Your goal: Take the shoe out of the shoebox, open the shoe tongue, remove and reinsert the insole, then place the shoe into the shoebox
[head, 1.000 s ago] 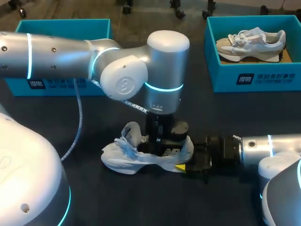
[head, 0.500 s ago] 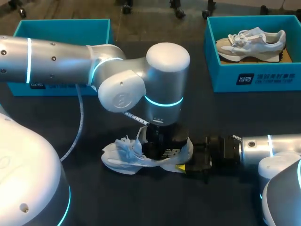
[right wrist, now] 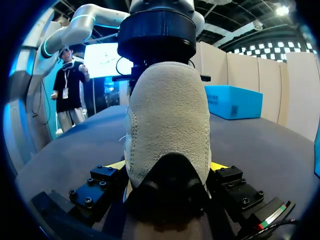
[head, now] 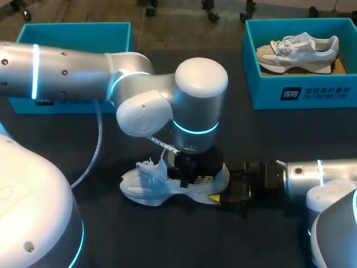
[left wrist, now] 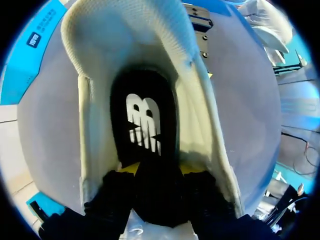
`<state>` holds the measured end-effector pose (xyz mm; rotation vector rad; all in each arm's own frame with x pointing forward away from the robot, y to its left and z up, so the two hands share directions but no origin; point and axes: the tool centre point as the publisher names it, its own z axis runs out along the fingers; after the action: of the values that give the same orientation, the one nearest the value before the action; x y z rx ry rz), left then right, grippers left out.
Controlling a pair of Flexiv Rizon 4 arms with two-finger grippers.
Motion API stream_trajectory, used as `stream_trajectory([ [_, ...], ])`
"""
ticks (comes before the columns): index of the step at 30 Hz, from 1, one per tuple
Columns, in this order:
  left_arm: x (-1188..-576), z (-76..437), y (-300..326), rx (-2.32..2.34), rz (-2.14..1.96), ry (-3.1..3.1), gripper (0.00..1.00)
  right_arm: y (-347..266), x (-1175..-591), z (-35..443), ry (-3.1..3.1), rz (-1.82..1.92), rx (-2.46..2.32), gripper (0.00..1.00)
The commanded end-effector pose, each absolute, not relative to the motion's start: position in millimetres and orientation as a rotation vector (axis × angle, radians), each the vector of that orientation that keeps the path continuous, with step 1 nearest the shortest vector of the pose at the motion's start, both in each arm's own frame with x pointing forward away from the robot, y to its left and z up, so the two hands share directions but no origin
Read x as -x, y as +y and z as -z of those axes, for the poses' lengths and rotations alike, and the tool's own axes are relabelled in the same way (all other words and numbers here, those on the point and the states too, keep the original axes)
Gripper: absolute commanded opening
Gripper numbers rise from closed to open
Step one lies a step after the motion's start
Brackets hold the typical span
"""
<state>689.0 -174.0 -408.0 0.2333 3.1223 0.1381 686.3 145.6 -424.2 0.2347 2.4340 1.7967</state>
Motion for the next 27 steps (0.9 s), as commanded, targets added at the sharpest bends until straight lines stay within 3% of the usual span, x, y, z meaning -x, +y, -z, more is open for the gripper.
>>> stream_trajectory([
  [1,-694.3,418.3,-178.8,-0.213,-0.165,3.083,0.31,148.8,-686.5,426.3,2.436,-1.791,-0.235,0.00],
  [4,-697.5,421.9,-179.8,-0.184,-0.187,3.048,0.13,148.8,-686.5,426.3,2.436,-1.791,-0.235,0.00],
  [5,-699.5,422.4,-179.6,-0.179,-0.188,3.046,0.00,148.8,-686.5,426.3,2.436,-1.791,-0.235,0.00],
  [27,-696.2,372.7,-159.7,-0.228,0.104,3.218,0.00,148.8,-686.5,426.3,2.436,-1.791,-0.235,0.00],
])
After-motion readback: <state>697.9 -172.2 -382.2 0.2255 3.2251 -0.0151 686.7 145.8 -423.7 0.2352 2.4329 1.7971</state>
